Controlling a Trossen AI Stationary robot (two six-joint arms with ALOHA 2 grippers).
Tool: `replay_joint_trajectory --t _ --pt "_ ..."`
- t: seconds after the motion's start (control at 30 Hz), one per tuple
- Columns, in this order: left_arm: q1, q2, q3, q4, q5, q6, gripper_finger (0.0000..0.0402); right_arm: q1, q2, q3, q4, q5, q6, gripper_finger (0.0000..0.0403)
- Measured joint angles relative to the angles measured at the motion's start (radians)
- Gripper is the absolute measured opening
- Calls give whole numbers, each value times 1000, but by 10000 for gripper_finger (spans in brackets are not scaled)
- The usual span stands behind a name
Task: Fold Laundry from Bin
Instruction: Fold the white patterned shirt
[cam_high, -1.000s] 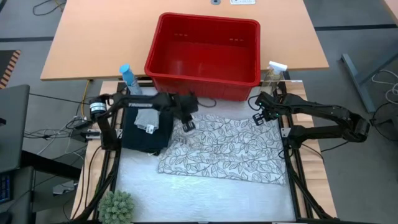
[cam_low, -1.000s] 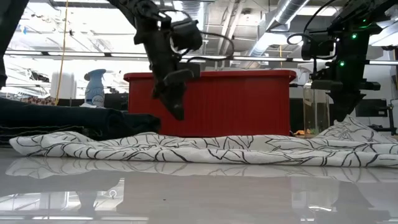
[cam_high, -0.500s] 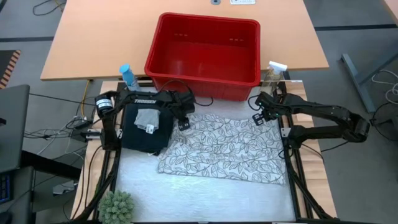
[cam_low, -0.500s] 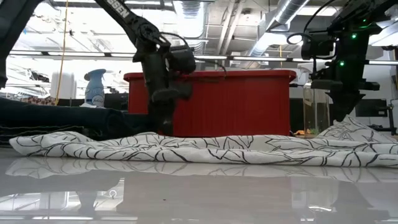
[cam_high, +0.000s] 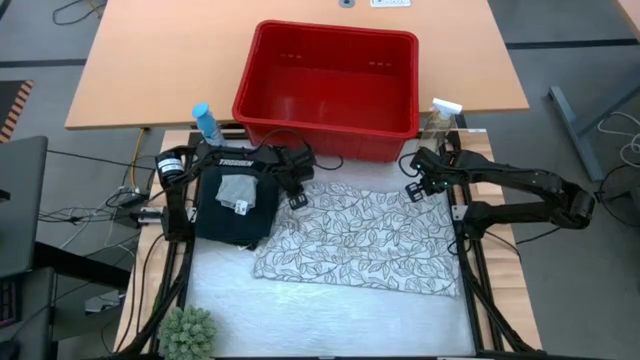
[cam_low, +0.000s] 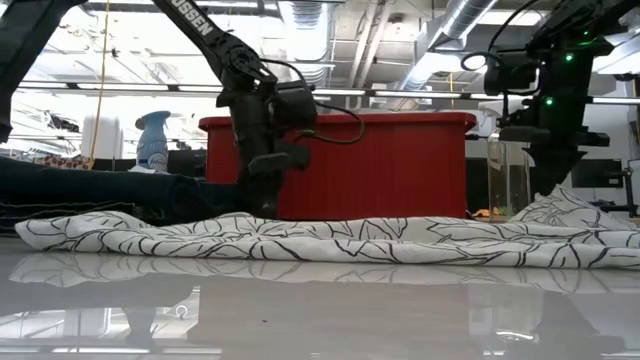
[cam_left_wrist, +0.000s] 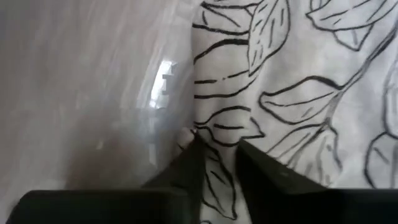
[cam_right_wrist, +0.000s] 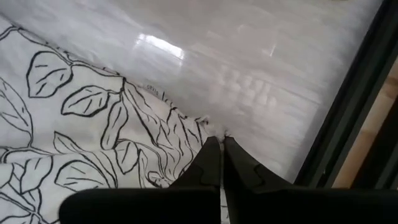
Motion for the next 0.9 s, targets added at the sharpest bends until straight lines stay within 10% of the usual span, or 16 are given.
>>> replay_joint_trajectory --t 0.13,0.9 --pt "-1 0 25 -22 6 -23 11 0 -1 0 -10 0 27 24" --pt "-94 -2 232 -362 -97 -82 0 124 -43 208 -261 35 92 23"
